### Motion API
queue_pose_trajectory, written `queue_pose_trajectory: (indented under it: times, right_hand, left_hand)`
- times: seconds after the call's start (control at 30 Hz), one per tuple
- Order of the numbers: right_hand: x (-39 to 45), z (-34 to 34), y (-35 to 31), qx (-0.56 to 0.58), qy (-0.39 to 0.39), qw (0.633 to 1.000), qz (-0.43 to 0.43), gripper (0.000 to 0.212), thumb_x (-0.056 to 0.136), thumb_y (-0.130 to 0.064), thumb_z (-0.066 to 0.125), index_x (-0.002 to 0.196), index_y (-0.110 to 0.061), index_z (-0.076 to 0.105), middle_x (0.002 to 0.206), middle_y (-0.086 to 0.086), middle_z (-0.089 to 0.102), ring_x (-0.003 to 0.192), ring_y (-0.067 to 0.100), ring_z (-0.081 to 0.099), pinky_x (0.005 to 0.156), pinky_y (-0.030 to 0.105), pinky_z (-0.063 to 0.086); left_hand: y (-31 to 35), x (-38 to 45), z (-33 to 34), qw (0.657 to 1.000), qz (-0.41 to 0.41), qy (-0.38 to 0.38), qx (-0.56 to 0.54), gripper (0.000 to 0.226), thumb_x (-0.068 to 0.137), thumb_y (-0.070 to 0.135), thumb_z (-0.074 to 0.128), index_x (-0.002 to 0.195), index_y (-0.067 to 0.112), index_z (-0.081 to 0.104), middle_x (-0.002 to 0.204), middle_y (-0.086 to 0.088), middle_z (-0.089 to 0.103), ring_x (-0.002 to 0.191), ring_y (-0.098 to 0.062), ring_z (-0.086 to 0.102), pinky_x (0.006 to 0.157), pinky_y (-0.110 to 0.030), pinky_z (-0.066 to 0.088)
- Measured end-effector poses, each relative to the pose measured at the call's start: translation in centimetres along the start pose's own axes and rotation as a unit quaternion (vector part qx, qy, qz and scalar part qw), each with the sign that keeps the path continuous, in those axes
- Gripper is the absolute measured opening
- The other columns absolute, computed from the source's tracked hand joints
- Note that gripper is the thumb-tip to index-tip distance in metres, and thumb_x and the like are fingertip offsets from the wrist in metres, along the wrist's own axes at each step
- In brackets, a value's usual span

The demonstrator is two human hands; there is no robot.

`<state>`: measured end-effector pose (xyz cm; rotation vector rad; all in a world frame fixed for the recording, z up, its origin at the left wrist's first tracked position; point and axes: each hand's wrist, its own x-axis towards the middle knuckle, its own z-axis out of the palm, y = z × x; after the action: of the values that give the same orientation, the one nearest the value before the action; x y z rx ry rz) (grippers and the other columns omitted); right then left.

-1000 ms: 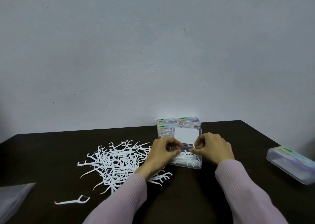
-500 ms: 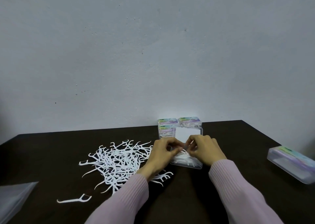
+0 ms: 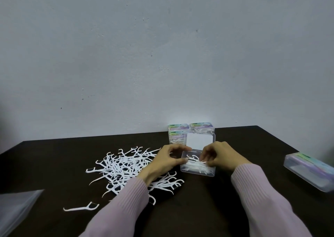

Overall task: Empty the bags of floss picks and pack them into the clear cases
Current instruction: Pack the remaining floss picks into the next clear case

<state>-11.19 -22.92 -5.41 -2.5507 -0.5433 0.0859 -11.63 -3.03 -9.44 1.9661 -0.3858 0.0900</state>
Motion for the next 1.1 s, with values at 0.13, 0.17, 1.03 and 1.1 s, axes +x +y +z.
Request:
queue_pose_trajectory:
  times: [0.13,0.17,1.03,1.1]
  right_hand:
    - [-0.1,-0.2,-0.1,0.015,0.051,0.998,-0.024,0.029,0.078,-0.002,0.069,0.074,-0.03,0.065,0.081,-0.006,0.068,0.075,0.002,0.063,0.074,0.016,0.053]
    - [-0.1,-0.2,-0.1,0.018,0.063,0.998,-0.024,0.025,0.079,-0.004,0.07,0.076,-0.029,0.066,0.08,-0.007,0.067,0.076,0.002,0.063,0.075,0.016,0.053]
    - [-0.7,5.4,-7.3,-0.231,-0.054,0.949,-0.207,0.043,0.083,-0.051,0.059,0.119,-0.027,0.058,0.115,-0.009,0.056,0.117,0.007,0.042,0.106,0.037,0.02]
    - [-0.6,5.5,-7.3,-0.225,-0.041,0.95,-0.212,0.034,0.084,-0.048,0.06,0.111,-0.028,0.061,0.1,-0.014,0.054,0.11,0.004,0.046,0.105,0.035,0.021]
  left_hand:
    - [-0.3,0.4,0.8,1.0,-0.004,0.03,0.002,0.032,0.077,0.007,0.073,0.1,0.029,0.067,0.109,0.01,0.066,0.104,-0.003,0.058,0.089,-0.013,0.044]
    - [-0.3,0.5,1.0,0.999,-0.008,0.043,0.001,0.033,0.076,0.006,0.074,0.098,0.03,0.068,0.107,0.01,0.066,0.104,-0.005,0.059,0.092,-0.017,0.045]
    - [0.7,-10.4,-10.3,0.968,-0.039,-0.017,0.246,0.027,0.077,0.029,0.076,0.101,0.038,0.069,0.11,0.025,0.061,0.106,0.013,0.05,0.091,-0.011,0.036]
    - [0.6,-10.9,-11.2,0.966,-0.064,-0.026,0.249,0.037,0.069,0.04,0.079,0.103,0.043,0.066,0.118,0.028,0.055,0.112,0.014,0.044,0.097,-0.016,0.033]
